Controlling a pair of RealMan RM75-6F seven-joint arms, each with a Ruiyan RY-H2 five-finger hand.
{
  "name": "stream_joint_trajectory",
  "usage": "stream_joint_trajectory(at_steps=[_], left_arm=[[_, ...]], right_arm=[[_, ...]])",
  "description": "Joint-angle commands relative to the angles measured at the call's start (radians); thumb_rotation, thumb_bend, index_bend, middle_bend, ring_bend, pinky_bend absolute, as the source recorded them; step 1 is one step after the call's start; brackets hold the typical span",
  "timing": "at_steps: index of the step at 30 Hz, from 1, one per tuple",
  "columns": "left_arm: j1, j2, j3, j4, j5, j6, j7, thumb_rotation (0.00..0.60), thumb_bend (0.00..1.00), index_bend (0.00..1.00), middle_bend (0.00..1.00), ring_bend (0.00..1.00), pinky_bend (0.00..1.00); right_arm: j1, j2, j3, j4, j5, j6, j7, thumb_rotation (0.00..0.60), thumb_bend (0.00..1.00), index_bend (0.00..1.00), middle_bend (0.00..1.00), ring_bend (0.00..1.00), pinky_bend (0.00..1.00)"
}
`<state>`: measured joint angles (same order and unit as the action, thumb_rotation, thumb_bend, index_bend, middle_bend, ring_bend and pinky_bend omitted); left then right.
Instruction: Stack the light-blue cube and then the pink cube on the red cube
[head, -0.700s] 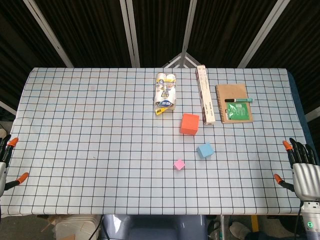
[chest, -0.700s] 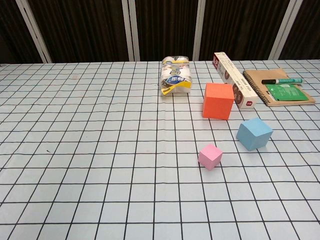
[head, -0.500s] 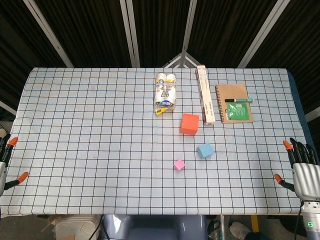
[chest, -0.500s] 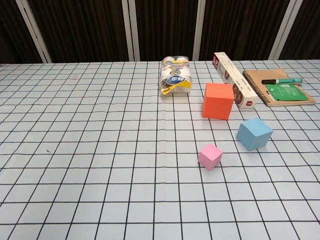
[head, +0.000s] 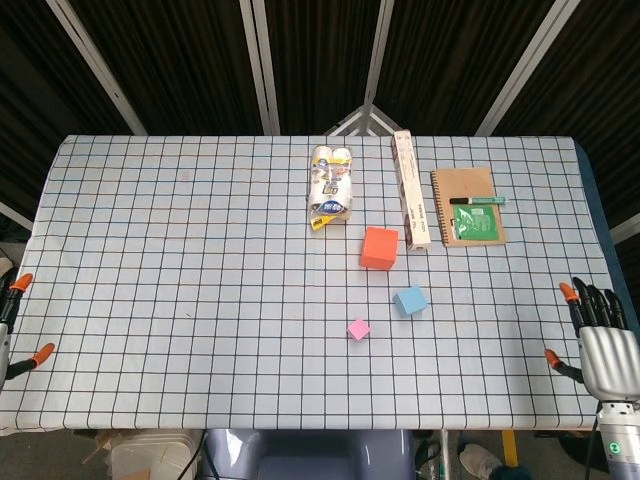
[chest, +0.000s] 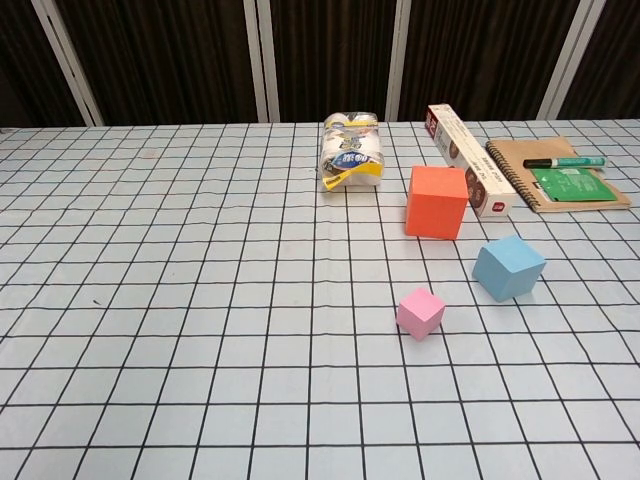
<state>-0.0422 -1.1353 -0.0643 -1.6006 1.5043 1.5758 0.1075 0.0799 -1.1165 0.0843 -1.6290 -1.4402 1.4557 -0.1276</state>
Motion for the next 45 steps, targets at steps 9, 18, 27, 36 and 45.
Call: stream_joint_trajectory(at_steps=[9, 18, 27, 36, 45], left_arm=[[0.001, -0.001, 0.004, -0.001, 0.010, 0.004, 0.001, 0.600, 0.16, 0.04, 0.00, 0.00, 0.00], [0.005, 0.003, -0.011, 0.001, -0.018, 0.008, -0.010, 0.600, 0.16, 0.04, 0.00, 0.00, 0.00], [-0.008, -0.003, -0.019, 0.000, -0.033, -0.013, 0.004, 0.600, 0.16, 0.04, 0.00, 0.00, 0.00], [-0.012, -0.005, -0.027, 0.000, -0.054, -0.022, 0.012, 0.600, 0.16, 0.04, 0.00, 0.00, 0.00], [-0.020, -0.015, -0.029, -0.003, -0.065, -0.034, 0.043, 0.600, 0.16, 0.04, 0.00, 0.00, 0.00]], right_arm=[[0.105, -0.029, 0.010, -0.018, -0.018, -0.139, -0.042, 0.600, 0.25, 0.00, 0.00, 0.00, 0.00], [0.277, -0.085, 0.074, -0.057, 0.136, -0.402, -0.110, 0.600, 0.25, 0.04, 0.00, 0.00, 0.00], [0.373, -0.176, 0.088, -0.026, 0.264, -0.509, -0.202, 0.600, 0.25, 0.17, 0.00, 0.00, 0.00], [0.415, -0.244, 0.077, 0.055, 0.326, -0.543, -0.208, 0.600, 0.25, 0.22, 0.00, 0.00, 0.00], [0.437, -0.283, 0.069, 0.101, 0.323, -0.537, -0.193, 0.600, 0.25, 0.25, 0.00, 0.00, 0.00]])
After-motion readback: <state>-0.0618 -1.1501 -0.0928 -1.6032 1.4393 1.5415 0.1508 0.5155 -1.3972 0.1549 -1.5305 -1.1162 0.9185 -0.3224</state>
